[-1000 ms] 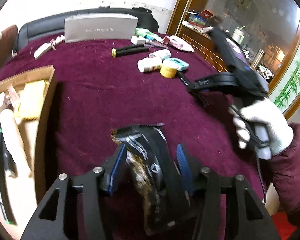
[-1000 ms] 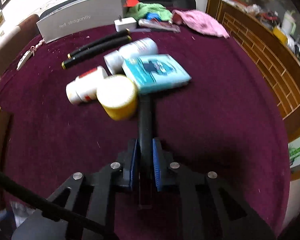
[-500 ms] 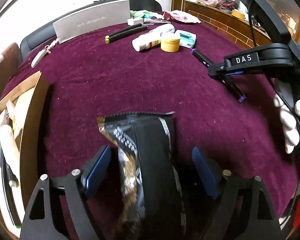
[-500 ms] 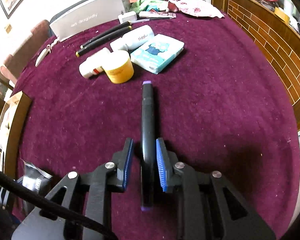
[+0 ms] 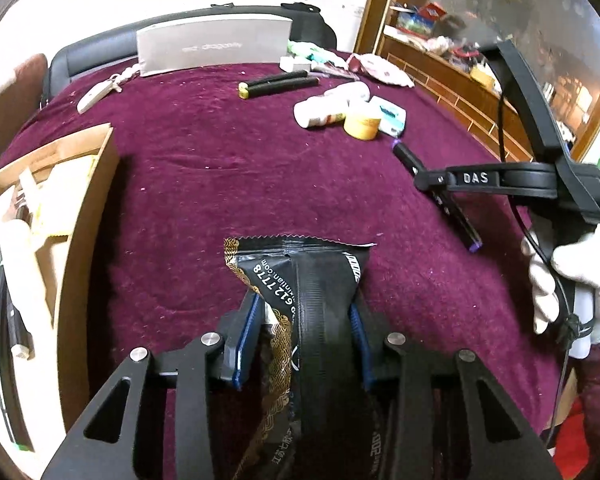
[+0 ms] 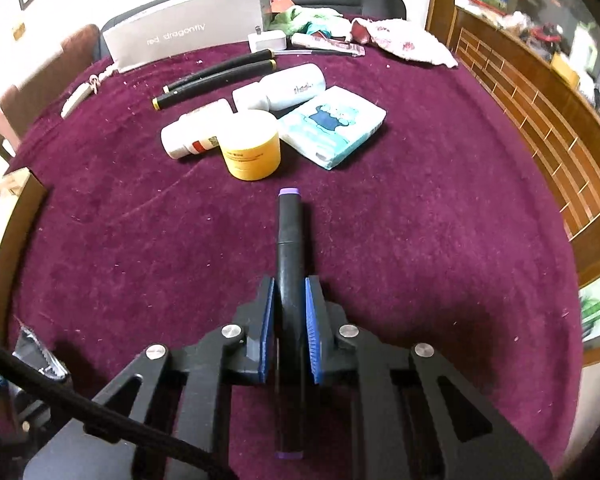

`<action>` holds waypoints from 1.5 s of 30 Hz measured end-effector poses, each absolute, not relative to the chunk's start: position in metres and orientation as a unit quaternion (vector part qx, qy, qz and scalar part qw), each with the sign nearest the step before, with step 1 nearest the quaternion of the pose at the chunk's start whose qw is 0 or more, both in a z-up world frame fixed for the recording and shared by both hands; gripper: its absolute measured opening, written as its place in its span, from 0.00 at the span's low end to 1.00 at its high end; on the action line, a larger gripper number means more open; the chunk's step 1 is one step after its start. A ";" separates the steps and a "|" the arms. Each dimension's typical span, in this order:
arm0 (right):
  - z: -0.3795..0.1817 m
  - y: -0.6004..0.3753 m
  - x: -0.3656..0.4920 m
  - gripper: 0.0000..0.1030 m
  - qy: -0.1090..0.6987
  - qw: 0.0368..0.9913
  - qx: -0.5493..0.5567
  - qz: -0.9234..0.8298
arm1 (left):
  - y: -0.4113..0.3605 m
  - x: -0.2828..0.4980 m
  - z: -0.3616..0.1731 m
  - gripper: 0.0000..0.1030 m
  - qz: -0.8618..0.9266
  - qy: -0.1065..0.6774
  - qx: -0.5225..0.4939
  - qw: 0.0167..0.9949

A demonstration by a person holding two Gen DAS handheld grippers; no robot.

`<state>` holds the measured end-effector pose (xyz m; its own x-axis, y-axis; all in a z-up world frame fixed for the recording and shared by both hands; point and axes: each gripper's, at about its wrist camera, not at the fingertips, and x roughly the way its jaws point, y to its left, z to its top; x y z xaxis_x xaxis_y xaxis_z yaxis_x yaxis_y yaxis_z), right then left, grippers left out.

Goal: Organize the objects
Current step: 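Grasp the purple-capped black marker with the right gripper while left holds bag, then carry the snack bag and marker over the box and open both grippers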

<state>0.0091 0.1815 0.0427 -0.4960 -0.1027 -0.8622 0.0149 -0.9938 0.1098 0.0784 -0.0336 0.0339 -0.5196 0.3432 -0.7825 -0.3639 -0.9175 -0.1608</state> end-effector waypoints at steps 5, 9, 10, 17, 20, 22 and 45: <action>0.055 0.183 0.022 0.12 -0.103 0.078 0.491 -0.862 | -0.045 0.084 0.047 0.34 0.877 -0.006 -0.431 0.212; 0.066 0.175 0.032 0.12 -0.117 0.101 0.482 -0.862 | -0.049 0.093 0.057 0.34 0.882 -0.016 -0.418 0.218; 0.068 0.172 0.034 0.12 -0.118 0.106 0.481 -0.862 | -0.049 0.095 0.058 0.34 0.882 -0.016 -0.417 0.220; 0.075 0.151 0.047 0.12 -0.123 0.139 0.478 -0.858 | -0.053 0.106 0.068 0.34 0.882 -0.026 -0.410 0.230; 0.077 0.142 0.053 0.12 -0.129 0.153 0.479 -0.855 | -0.059 0.111 0.073 0.34 0.883 -0.035 -0.405 0.234; 0.081 0.133 0.057 0.12 -0.130 0.166 0.477 -0.853 | -0.064 0.115 0.077 0.34 0.885 -0.039 -0.400 0.235; 0.106 -0.044 0.081 0.13 -0.068 0.337 0.481 -0.806 | -0.232 0.121 0.085 0.34 0.918 -0.111 -0.371 0.085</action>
<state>0.0811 -0.0444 0.1059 -0.3092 -0.6099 -0.7297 0.4783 -0.7629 0.4349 0.1212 -0.2324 0.0846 -0.7110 0.2383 -0.6616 -0.0733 -0.9608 -0.2673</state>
